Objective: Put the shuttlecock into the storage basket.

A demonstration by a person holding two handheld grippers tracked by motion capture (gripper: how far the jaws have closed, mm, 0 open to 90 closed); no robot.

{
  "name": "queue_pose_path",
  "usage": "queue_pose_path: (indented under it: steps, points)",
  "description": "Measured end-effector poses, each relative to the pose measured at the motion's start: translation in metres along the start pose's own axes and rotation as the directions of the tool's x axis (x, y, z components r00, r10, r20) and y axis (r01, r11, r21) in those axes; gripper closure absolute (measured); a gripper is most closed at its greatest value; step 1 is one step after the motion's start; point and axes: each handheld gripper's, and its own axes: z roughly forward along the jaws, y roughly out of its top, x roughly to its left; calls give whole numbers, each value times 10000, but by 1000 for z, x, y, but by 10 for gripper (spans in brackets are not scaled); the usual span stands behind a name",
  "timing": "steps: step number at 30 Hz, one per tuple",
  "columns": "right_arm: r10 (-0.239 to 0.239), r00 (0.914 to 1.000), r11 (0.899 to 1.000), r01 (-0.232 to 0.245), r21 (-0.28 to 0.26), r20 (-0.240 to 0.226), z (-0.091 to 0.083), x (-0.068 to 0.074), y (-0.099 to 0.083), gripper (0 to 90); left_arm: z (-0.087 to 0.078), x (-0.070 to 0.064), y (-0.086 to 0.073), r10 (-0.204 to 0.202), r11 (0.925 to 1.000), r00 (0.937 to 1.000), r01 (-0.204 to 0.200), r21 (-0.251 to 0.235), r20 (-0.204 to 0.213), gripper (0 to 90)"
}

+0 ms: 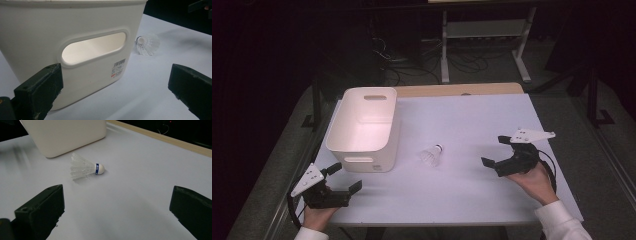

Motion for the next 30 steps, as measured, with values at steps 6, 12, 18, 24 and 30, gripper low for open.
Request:
queue_pose_path:
  steps: [6, 12, 18, 24, 30]
  points:
    - [-174, 9995, 9993, 182, 316, -254, 11, 7, 8, 0, 0, 0, 0, 91, 10000, 10000, -91, -5, 27, 0]
    - [-332, 9972, 9977, 370, 566, -667, 21, 12, 16, 32, -1, 0, 1, 71, 10000, 10000, -71, -36, 69, 0]
    - [-391, 9956, 9959, 458, 781, -856, 32, 17, 21, 45, -1, -2, 1, 23, 10000, 9999, -22, -56, 125, 0]
    - [-465, 9939, 9938, 561, 957, -1005, 42, 21, 24, 51, -1, -2, 1, 56, 10000, 9998, -56, -2, 169, 0]
    - [-494, 9922, 9913, 628, 1160, -1148, 51, 24, 26, 55, -1, -2, 1, 158, 9999, 9997, -158, -2, 178, 0]
